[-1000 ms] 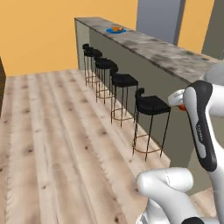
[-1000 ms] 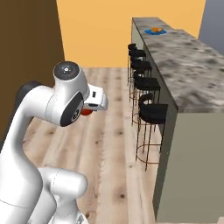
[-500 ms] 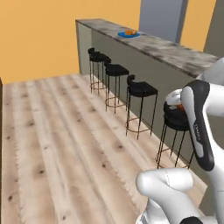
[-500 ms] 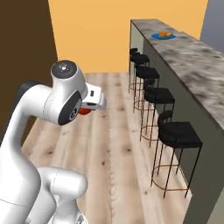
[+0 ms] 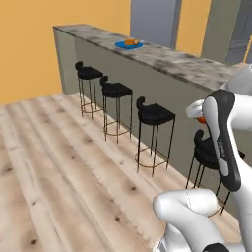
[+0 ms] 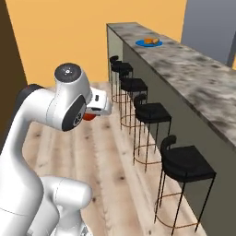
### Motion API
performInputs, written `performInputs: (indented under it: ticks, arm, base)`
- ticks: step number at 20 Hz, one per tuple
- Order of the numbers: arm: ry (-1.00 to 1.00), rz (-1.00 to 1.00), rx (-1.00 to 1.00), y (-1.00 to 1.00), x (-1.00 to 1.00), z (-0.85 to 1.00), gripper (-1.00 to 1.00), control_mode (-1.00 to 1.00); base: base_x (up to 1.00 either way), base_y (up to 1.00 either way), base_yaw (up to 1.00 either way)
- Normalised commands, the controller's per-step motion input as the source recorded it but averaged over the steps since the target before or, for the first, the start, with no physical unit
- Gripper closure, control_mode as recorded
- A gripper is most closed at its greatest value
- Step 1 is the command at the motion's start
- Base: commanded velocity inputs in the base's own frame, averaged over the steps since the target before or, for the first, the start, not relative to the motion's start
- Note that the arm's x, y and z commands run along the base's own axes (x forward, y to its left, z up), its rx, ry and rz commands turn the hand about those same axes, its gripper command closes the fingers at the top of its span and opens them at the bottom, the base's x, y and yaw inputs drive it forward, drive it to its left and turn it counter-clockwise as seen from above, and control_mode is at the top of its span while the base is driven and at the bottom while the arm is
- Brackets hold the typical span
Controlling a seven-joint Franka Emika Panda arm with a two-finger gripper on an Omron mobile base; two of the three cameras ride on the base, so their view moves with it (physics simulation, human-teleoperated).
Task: Take the cheese, chicken drumstick, and tomato from the fridge and place them on the plate on the dining counter to create an appetizer plate.
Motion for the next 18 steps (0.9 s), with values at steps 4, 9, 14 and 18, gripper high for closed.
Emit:
performInputs:
  ticks: [4,9,14,18]
  arm:
    - [0.0,0.0,0.0,0.0,0.0,0.0,1.0,1.0]
    - [0.0,0.0,0.0,0.0,0.0,0.0,1.0,1.0]
    - [0.0,0.0,0.0,0.0,0.0,0.0,1.0,1.0]
    - [0.0,0.0,0.0,0.0,0.0,0.0,1.0,1.0]
  base:
    - [1.0,0.78,-0.35]
    - [1.0,0.9,-0.35]
    - [1.0,0.98,-0.36]
    - [1.0,1.0,-0.37]
